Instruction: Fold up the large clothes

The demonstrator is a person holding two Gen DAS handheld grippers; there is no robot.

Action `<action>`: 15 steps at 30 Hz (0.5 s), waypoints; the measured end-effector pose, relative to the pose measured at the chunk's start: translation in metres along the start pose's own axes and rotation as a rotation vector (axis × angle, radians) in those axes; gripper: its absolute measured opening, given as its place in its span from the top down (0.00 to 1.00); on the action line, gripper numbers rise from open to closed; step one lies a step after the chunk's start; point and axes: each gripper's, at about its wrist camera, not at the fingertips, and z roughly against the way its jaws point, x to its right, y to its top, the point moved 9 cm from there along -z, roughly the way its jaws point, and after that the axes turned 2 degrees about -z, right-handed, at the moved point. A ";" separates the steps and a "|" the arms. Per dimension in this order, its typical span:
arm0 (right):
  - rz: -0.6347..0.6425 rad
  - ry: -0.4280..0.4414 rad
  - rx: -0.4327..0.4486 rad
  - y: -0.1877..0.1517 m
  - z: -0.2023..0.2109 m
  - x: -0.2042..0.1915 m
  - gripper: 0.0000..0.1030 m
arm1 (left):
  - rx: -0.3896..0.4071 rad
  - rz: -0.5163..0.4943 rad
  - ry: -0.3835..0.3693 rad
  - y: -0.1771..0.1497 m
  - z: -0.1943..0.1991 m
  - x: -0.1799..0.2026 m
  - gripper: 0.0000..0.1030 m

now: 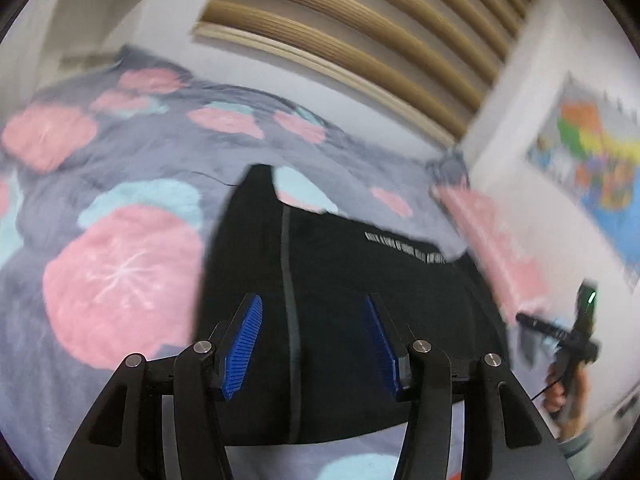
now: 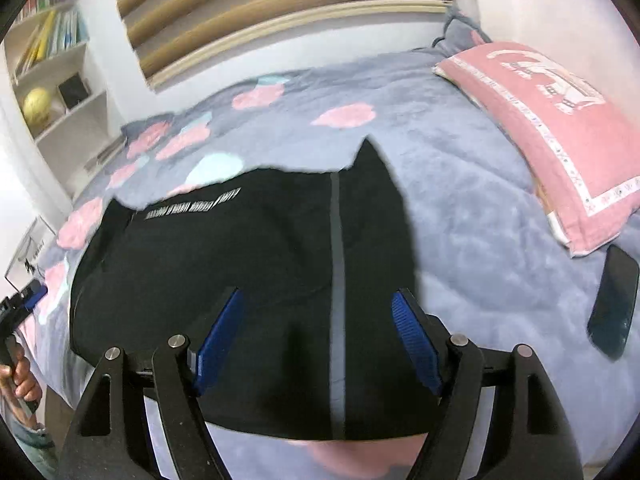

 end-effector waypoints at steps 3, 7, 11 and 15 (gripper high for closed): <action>0.026 -0.098 -0.069 -0.022 -0.039 -0.005 0.23 | -0.093 -0.049 0.080 -0.025 -0.037 0.014 0.47; 0.052 -0.226 -0.123 -0.044 -0.069 -0.003 0.17 | -0.229 -0.024 0.198 -0.064 -0.087 0.002 0.46; 0.018 -0.255 -0.145 -0.043 -0.063 0.002 0.16 | -0.211 -0.053 0.255 -0.060 -0.085 0.004 0.46; 0.037 -0.272 -0.119 -0.040 -0.044 -0.009 0.15 | -0.216 -0.100 0.350 -0.057 -0.068 0.013 0.45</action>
